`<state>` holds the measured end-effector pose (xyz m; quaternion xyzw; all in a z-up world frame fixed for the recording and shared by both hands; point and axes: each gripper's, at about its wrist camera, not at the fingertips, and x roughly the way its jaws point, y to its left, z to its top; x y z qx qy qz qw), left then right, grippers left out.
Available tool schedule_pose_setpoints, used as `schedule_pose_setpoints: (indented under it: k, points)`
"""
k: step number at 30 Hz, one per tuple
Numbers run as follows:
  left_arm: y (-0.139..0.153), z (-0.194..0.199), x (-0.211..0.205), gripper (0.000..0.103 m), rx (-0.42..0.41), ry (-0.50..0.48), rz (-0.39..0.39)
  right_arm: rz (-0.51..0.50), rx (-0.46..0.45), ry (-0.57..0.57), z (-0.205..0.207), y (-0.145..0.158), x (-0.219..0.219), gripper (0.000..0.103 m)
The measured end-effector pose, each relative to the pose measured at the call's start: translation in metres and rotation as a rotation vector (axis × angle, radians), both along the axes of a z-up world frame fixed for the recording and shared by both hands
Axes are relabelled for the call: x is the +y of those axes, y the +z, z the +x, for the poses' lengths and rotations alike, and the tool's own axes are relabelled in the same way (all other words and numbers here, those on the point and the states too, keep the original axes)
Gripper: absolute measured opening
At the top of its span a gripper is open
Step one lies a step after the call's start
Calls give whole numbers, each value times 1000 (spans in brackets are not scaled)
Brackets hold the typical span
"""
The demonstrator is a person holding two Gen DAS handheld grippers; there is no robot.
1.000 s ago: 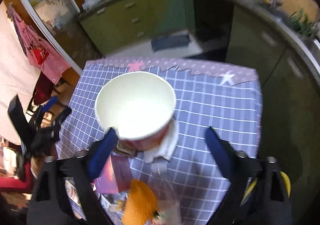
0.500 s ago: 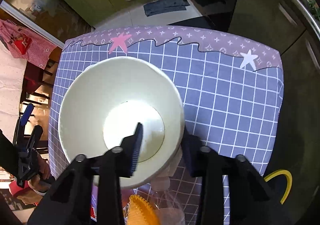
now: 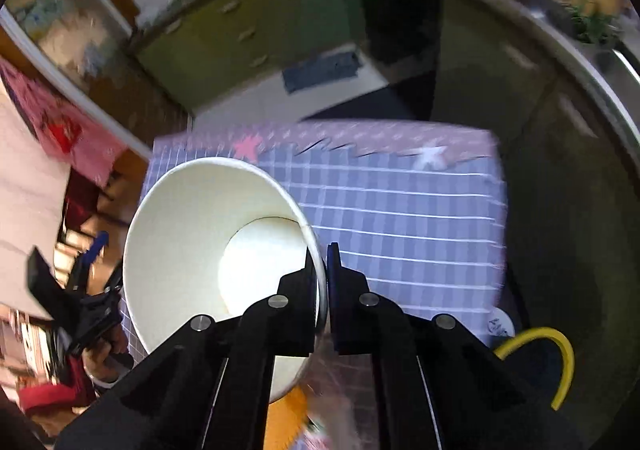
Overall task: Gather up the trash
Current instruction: 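Carry the paper cup to the yellow-rimmed bin and open the right gripper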
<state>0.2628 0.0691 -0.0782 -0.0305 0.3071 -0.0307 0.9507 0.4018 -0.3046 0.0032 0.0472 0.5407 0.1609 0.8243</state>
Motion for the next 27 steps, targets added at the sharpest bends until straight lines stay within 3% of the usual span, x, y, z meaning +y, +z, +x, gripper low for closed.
schedule_pose_setpoints:
  k: [4, 7, 8, 13, 17, 21, 22, 25, 27]
  points:
    - [1, -2, -3, 97, -3, -10, 5, 23, -60, -175, -47, 23, -97, 6]
    - [1, -4, -7, 97, -8, -22, 7, -1, -60, -333, -81, 7, -168, 6]
    - [1, -4, -8, 97, -9, -26, 9, -15, -37, -414, -97, -9, -203, 6]
    - [-4, -2, -19, 97, 6, -52, 33, -37, 97, -613, -136, -93, -287, 8]
    - [-6, 0, -25, 97, 22, -64, 48, -42, 174, -672, -146, -157, -312, 8]
    - [-5, 3, -26, 97, 55, -65, 29, -66, 196, -699, -138, -195, -321, 9]
    - [-4, 2, -26, 97, 58, -63, 34, -64, 199, -698, -134, -200, -323, 12]
    - [1, 0, -31, 97, 61, -48, 73, -58, 186, -712, -124, -207, -326, 49]
    - [4, -1, -32, 97, 65, -38, 90, -66, 153, -712, -121, -203, -328, 50]
